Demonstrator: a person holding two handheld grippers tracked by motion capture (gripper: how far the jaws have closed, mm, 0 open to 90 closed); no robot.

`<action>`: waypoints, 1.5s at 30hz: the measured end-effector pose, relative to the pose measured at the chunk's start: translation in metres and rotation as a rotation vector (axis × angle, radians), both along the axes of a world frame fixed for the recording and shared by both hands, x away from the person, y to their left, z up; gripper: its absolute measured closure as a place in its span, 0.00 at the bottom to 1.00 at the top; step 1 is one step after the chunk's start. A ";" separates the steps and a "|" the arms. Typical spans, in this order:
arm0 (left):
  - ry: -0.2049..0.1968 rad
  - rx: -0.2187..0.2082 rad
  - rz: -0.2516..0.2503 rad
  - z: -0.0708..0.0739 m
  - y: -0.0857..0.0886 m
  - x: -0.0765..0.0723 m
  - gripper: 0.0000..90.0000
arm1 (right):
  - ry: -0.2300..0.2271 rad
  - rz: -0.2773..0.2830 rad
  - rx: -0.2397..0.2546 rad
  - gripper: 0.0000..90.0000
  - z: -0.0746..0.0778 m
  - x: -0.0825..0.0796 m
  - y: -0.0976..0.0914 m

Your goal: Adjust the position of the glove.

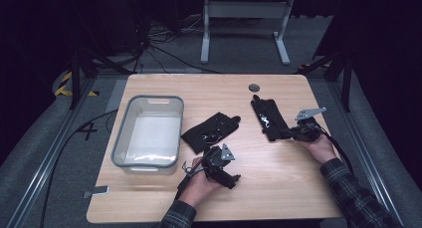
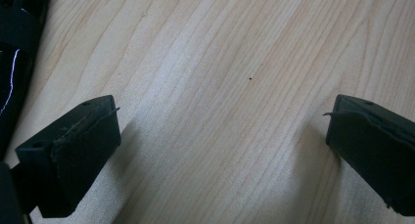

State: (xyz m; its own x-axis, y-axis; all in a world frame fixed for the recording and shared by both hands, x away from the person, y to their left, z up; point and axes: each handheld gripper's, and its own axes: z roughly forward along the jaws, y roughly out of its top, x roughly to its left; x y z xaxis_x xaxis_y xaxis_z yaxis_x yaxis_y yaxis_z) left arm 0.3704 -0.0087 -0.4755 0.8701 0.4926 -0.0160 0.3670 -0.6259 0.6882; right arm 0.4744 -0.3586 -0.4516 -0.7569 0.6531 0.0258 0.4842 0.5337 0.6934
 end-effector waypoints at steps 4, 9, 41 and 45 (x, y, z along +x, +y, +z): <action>0.000 0.001 -0.002 0.000 0.000 0.000 0.00 | 0.005 0.006 -0.003 1.00 0.000 -0.002 0.000; 0.000 0.001 -0.002 0.000 0.000 0.000 0.00 | 0.017 0.026 -0.013 1.00 0.001 -0.008 0.000; 0.003 -0.001 0.006 0.000 0.000 -0.001 0.00 | 0.075 0.158 -0.059 0.99 0.005 -0.088 -0.010; 0.003 -0.002 0.006 0.000 0.000 -0.001 0.00 | 0.077 0.175 -0.064 0.99 0.006 -0.100 -0.009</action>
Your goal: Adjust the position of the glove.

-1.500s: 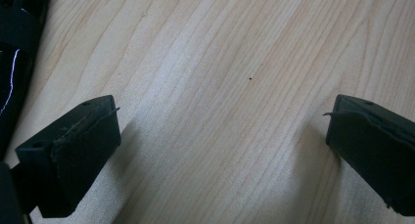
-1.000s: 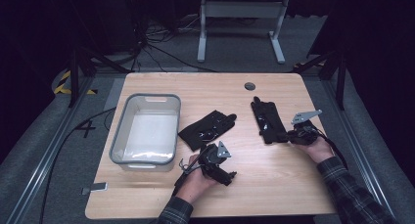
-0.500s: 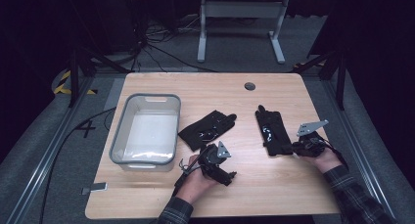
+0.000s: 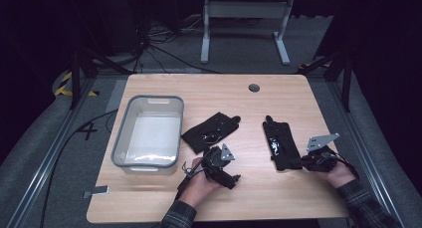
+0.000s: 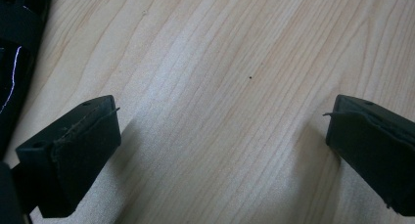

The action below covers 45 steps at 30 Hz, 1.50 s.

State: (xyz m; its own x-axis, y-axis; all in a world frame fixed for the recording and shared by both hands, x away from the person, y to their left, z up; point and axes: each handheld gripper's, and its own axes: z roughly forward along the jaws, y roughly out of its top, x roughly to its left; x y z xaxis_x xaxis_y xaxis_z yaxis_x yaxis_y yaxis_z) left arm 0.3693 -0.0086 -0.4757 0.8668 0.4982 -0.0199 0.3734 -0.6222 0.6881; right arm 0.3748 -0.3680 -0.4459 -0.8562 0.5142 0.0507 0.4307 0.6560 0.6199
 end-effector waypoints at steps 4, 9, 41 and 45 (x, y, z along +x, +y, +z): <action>-0.001 0.000 0.000 0.000 0.000 0.000 0.00 | -0.001 0.013 -0.005 0.99 0.000 -0.014 0.000; 0.000 0.000 0.001 0.000 0.000 0.000 0.00 | 0.005 0.034 -0.007 0.99 0.000 -0.031 -0.001; 0.000 0.001 0.001 0.000 0.000 0.000 0.00 | -0.124 -0.248 0.062 0.33 0.010 0.005 -0.036; -0.001 0.001 0.001 0.000 0.000 0.000 0.00 | -0.128 -0.299 0.062 0.24 0.006 0.017 -0.043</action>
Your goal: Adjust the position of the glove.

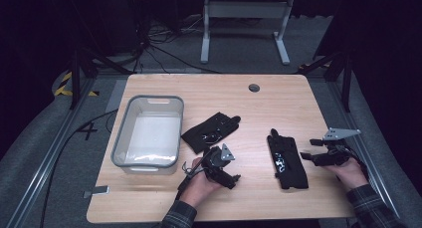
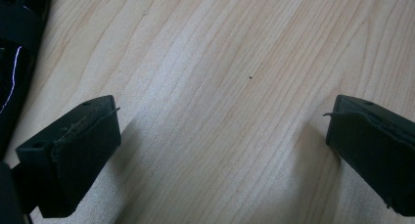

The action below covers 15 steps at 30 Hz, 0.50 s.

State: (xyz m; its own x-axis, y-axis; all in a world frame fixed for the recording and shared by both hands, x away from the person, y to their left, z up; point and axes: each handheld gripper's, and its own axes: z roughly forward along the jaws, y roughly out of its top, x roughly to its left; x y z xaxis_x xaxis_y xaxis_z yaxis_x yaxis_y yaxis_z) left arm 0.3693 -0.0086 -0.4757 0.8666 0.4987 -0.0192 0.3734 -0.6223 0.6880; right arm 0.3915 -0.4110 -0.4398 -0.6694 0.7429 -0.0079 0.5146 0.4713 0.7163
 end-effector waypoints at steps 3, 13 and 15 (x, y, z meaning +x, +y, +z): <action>0.000 0.000 0.000 0.000 0.000 0.000 0.00 | 0.000 -0.044 0.004 0.17 -0.006 0.010 -0.008; 0.000 0.000 0.002 0.000 0.000 0.000 0.00 | 0.002 -0.132 0.005 0.16 -0.022 0.019 -0.026; 0.004 0.010 0.007 0.001 -0.001 0.000 0.00 | 0.003 -0.135 0.005 0.16 -0.022 0.019 -0.027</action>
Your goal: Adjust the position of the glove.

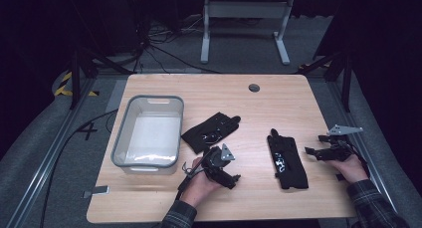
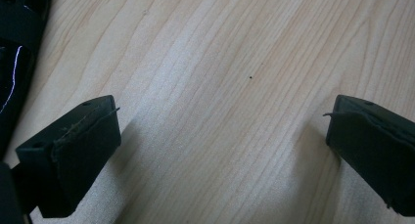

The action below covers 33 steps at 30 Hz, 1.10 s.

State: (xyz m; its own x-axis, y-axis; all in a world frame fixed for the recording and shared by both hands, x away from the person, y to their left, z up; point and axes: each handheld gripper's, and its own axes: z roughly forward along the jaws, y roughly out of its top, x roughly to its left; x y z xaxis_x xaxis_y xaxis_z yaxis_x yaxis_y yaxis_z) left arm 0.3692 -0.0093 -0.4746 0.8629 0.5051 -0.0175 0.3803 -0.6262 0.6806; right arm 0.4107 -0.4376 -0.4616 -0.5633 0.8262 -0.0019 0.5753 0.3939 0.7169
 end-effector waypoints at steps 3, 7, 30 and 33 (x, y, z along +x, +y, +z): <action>0.019 0.025 0.011 0.004 0.000 0.001 0.04 | -0.003 0.006 -0.022 0.14 0.000 0.000 0.002; 0.029 0.020 0.034 0.008 0.002 0.003 0.14 | -0.001 0.008 -0.022 0.14 0.000 0.000 0.002; 0.025 0.000 0.163 0.042 0.004 0.048 1.00 | -0.002 0.010 -0.021 0.14 -0.001 0.000 0.002; 0.021 -0.009 0.181 0.042 0.001 0.055 1.00 | -0.002 0.010 -0.021 0.14 -0.001 0.000 0.002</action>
